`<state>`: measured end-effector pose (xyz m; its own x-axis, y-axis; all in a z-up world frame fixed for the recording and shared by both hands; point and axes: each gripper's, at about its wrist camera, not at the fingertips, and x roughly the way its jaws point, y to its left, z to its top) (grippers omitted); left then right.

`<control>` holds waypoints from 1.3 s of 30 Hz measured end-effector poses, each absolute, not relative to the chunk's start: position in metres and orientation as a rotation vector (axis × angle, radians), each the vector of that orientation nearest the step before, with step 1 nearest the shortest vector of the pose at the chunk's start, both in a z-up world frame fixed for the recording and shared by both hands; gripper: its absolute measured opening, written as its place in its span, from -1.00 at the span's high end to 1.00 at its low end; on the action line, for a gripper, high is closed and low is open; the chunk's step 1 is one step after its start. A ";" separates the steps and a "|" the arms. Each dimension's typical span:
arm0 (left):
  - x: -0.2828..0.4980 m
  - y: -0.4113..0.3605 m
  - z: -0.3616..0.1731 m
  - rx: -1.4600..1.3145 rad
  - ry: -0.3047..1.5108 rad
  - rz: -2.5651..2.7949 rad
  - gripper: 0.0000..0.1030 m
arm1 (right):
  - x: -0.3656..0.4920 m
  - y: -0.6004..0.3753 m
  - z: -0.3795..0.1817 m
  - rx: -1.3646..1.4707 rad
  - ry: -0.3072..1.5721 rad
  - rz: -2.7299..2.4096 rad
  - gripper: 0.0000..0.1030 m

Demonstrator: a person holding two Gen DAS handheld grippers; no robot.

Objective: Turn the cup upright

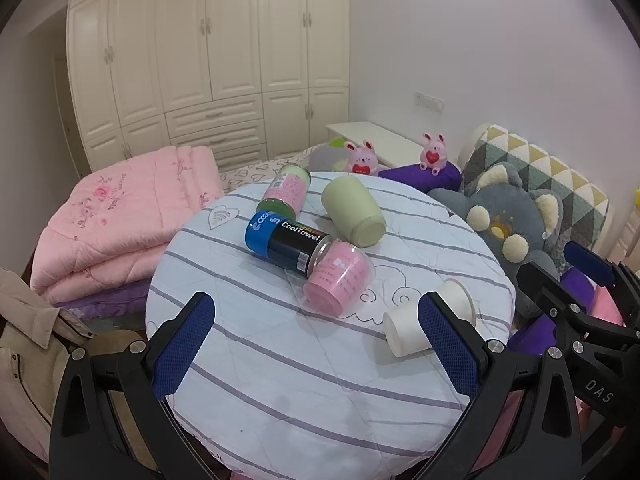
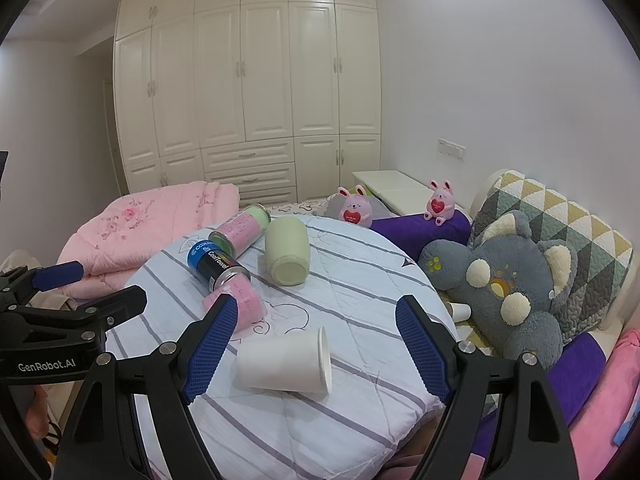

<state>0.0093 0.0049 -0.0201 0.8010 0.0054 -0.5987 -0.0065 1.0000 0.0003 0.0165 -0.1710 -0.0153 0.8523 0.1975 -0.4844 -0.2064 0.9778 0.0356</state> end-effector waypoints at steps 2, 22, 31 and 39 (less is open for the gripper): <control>0.009 0.005 -0.021 0.001 0.644 0.007 -0.99 | 0.016 -0.172 -0.016 -0.015 0.508 0.213 -0.60; 0.009 -0.008 -0.021 0.034 0.674 0.005 -0.99 | 0.018 -0.184 -0.020 0.018 0.520 0.205 -0.60; 0.016 -0.022 -0.025 0.097 0.705 -0.061 -0.99 | 0.023 -0.188 -0.024 0.029 0.534 0.205 -0.60; 0.037 -0.050 -0.045 0.282 0.791 -0.210 -0.99 | 0.033 -0.200 -0.035 0.045 0.575 0.197 -0.60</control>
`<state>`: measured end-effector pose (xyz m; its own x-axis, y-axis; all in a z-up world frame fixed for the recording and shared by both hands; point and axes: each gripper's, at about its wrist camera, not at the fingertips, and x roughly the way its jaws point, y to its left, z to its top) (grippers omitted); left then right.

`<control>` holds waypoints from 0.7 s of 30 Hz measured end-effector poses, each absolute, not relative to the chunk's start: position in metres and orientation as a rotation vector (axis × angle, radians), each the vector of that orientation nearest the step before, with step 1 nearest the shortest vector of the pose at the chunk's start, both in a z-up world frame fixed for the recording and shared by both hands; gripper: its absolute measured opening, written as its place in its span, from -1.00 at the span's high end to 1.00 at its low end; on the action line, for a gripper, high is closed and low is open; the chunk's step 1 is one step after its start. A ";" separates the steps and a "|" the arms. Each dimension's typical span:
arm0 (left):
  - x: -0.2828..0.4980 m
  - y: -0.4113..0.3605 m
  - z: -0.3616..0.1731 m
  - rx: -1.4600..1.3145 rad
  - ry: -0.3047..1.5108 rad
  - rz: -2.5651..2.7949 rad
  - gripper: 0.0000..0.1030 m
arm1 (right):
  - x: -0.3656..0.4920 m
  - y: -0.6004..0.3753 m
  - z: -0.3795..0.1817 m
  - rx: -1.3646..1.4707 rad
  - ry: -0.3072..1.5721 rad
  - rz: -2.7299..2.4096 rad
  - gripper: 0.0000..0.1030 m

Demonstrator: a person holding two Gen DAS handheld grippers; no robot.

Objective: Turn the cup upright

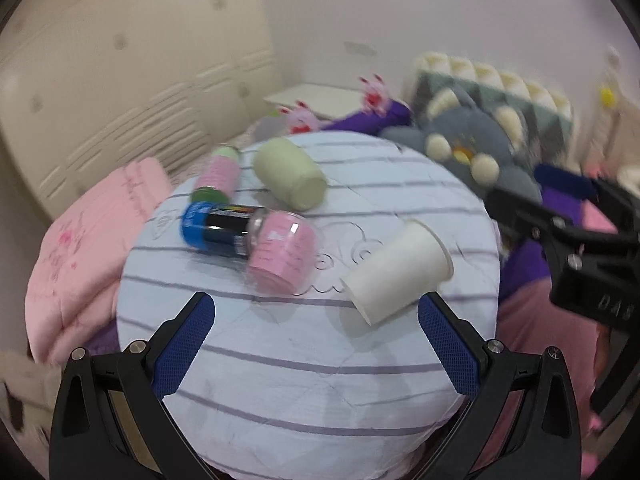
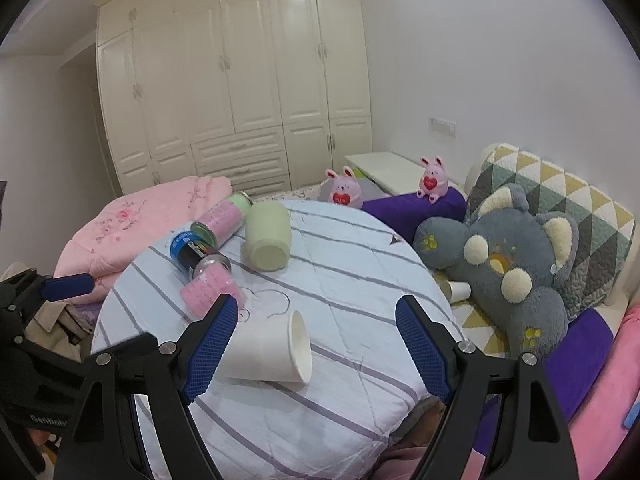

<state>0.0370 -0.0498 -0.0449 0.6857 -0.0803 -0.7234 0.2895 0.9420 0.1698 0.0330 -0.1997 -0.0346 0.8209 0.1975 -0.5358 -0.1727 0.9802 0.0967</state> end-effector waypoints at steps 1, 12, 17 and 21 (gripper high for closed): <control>0.040 -0.053 -0.047 0.308 0.803 -0.229 -0.99 | 0.036 -0.202 -0.038 0.049 0.587 0.196 -0.60; 0.082 -0.113 -0.089 0.582 0.953 -0.429 -0.99 | 0.066 -0.219 -0.067 0.097 0.679 0.220 -0.60; 0.096 -0.127 -0.107 0.641 1.024 -0.486 -0.99 | 0.083 -0.228 -0.079 0.122 0.716 0.233 -0.60; 0.111 -0.135 -0.117 0.633 1.072 -0.520 -0.99 | 0.094 -0.232 -0.087 0.135 0.739 0.246 -0.60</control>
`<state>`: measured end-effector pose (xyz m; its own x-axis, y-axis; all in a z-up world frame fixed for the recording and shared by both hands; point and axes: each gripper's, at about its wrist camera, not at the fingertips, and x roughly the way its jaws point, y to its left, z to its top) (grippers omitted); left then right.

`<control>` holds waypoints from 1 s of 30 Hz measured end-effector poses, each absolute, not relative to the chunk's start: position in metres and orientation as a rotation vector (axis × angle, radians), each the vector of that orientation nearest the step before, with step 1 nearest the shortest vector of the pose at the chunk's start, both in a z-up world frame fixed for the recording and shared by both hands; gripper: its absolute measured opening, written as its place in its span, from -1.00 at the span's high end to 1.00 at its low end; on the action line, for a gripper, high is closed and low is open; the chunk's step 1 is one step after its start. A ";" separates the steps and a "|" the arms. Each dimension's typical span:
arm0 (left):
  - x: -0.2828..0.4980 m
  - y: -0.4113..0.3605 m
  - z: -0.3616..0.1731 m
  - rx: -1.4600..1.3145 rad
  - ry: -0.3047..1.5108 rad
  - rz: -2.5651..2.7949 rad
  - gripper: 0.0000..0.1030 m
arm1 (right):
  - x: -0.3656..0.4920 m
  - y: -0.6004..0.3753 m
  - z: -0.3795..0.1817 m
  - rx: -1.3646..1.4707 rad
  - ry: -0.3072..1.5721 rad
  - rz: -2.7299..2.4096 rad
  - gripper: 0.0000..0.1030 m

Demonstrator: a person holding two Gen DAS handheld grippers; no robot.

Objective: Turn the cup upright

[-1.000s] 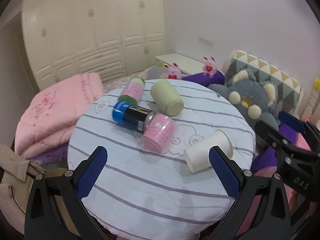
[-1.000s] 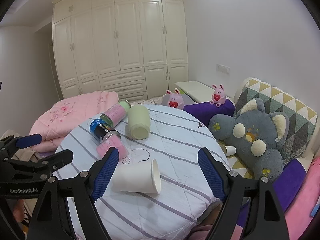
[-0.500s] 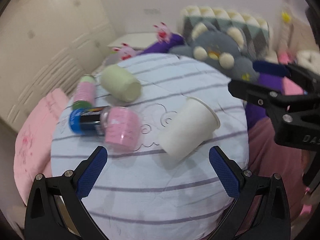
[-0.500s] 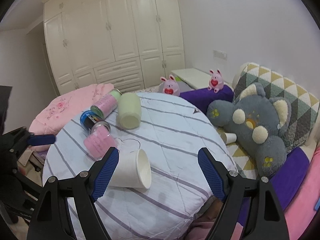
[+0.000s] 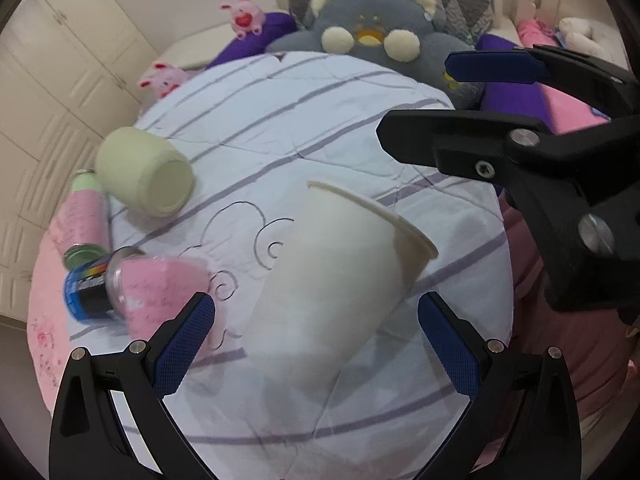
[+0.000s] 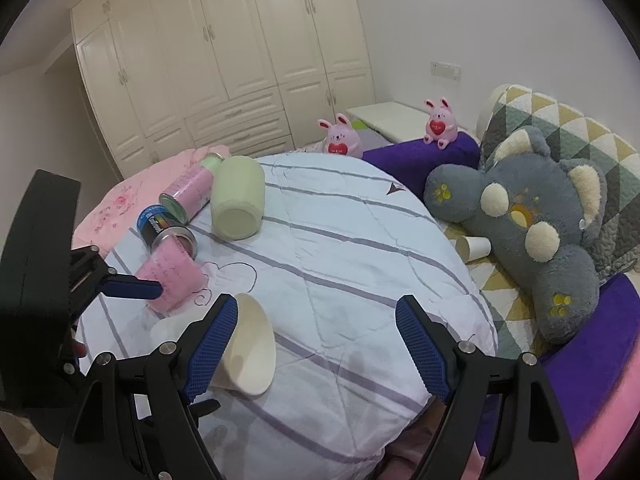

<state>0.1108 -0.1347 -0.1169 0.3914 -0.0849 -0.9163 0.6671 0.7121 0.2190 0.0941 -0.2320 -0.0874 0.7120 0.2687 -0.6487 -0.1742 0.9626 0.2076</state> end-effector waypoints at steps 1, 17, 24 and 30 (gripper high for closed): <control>0.114 -0.136 -0.119 0.628 1.080 -0.526 -0.99 | 0.097 -0.233 -0.089 0.138 0.744 0.250 -0.60; 0.158 -0.116 -0.127 0.176 1.206 -0.297 -0.42 | 0.113 -0.244 -0.094 0.163 0.740 0.237 -0.60; 0.174 -0.112 -0.130 -0.053 1.146 -0.132 -0.40 | 0.122 -0.249 -0.088 0.145 0.719 0.223 -0.61; 0.182 -0.119 -0.138 -0.119 1.145 -0.088 -0.39 | 0.134 -0.257 -0.082 0.131 0.698 0.207 -0.61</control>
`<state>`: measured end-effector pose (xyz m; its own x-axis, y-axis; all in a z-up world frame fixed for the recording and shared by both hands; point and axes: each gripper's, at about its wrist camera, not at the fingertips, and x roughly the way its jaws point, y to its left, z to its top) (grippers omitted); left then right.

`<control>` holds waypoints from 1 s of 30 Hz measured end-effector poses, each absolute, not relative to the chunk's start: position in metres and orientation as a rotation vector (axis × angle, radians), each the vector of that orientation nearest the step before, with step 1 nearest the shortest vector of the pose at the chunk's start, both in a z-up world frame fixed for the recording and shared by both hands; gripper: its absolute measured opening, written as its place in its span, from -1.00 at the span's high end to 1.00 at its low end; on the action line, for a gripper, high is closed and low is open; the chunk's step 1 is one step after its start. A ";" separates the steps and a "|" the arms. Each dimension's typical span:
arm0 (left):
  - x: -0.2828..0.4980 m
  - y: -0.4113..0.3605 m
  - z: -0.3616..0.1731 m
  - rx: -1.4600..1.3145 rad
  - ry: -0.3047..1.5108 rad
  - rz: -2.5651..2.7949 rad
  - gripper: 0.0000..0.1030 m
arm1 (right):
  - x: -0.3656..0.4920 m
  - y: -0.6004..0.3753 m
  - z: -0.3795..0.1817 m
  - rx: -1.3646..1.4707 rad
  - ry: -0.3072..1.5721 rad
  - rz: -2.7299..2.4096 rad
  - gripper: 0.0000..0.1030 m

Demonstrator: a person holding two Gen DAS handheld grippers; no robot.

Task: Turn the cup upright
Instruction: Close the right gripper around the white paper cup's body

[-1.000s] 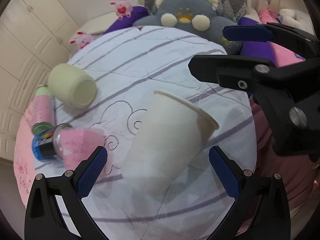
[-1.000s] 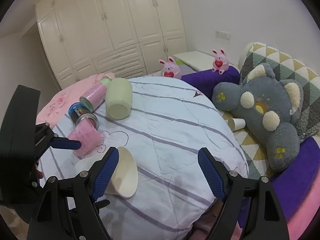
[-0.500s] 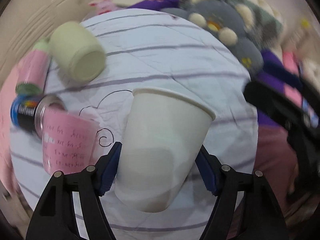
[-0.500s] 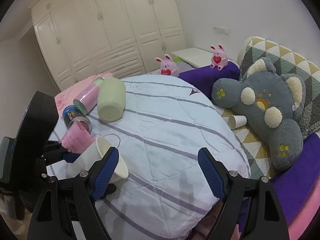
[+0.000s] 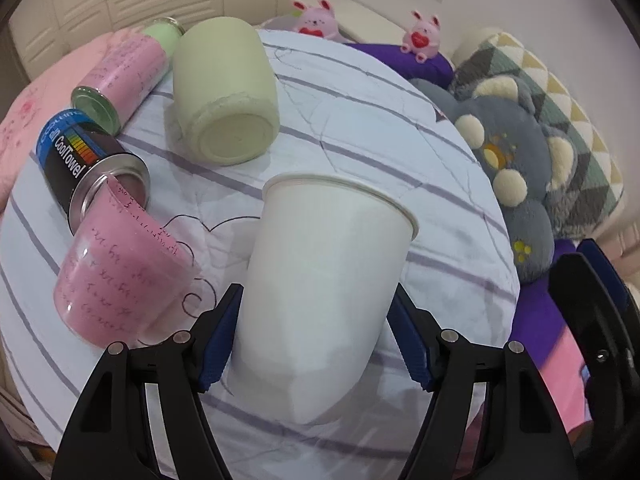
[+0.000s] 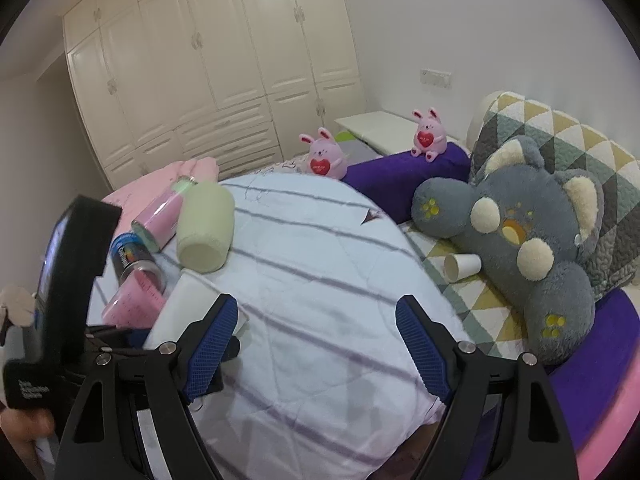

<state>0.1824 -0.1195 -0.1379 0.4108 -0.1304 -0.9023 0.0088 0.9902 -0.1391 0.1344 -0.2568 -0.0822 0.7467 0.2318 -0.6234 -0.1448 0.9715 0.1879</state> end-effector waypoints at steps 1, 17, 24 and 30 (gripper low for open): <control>0.182 -0.120 -0.139 -0.118 1.156 -0.095 -0.42 | 0.136 -0.258 -0.082 0.133 0.699 0.206 -0.61; 0.130 -0.086 -0.101 -0.075 1.070 -0.138 -0.71 | 0.128 -0.237 -0.073 0.145 0.724 0.241 -0.61; 0.103 -0.046 -0.082 -0.015 0.968 -0.052 -0.78 | 0.122 -0.220 -0.067 0.187 0.748 0.294 -0.60; 0.091 -0.021 -0.073 0.008 0.901 -0.015 -0.87 | 0.126 -0.208 -0.066 0.237 0.783 0.312 -0.60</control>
